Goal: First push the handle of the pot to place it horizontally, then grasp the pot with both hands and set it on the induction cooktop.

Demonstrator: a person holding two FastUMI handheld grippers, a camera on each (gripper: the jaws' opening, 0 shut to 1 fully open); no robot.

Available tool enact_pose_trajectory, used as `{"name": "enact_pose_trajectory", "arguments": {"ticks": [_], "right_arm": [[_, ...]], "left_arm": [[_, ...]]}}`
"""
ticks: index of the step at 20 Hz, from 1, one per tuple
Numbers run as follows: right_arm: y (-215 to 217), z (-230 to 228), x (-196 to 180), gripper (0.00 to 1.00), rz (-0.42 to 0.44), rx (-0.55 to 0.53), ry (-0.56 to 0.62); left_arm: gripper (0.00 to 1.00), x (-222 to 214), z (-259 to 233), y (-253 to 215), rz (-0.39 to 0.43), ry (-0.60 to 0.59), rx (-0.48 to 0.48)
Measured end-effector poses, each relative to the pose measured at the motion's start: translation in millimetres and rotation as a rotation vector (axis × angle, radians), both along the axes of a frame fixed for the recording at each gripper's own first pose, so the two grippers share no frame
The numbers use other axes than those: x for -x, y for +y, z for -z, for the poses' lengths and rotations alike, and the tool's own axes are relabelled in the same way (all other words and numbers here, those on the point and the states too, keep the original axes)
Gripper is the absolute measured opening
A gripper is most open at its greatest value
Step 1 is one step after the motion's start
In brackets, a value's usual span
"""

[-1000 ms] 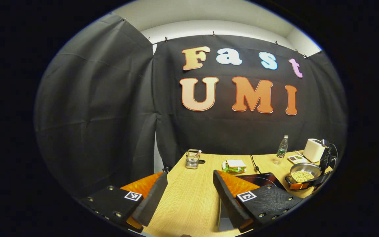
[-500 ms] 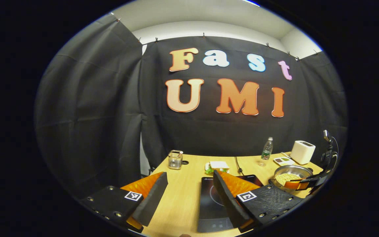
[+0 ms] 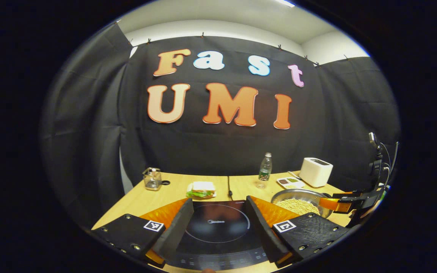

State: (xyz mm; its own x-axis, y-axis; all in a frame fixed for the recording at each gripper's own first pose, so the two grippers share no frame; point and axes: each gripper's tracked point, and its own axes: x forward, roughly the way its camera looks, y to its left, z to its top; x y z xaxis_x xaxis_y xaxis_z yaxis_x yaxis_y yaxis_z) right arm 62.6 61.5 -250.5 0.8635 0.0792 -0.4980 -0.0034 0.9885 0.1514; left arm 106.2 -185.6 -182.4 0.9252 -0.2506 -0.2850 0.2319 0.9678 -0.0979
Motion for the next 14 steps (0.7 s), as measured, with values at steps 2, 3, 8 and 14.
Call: {"name": "enact_pose_trajectory", "arguments": {"ticks": [2, 3, 8, 14], "right_arm": [[-21.7, 0.2, -1.0, 0.94, 0.035, 0.002, -0.002], [-32.3, 0.6, -1.3, 0.94, 0.052, 0.001, -0.002], [-76.0, 16.7, -9.1, 0.94, 0.117, 0.016, 0.010], [-107.4, 47.1, -29.5, 0.94, 0.144, 0.036, 0.050]], "left_arm": [[0.89, -7.2, 12.5, -39.8, 0.050, 0.025, 0.007], [0.89, -11.6, 20.3, -57.9, 0.074, 0.041, 0.009], [0.89, -27.2, 70.5, -137.7, 0.178, 0.137, 0.024], [0.90, -62.6, 141.8, -191.6, 0.210, 0.269, 0.001]]}}
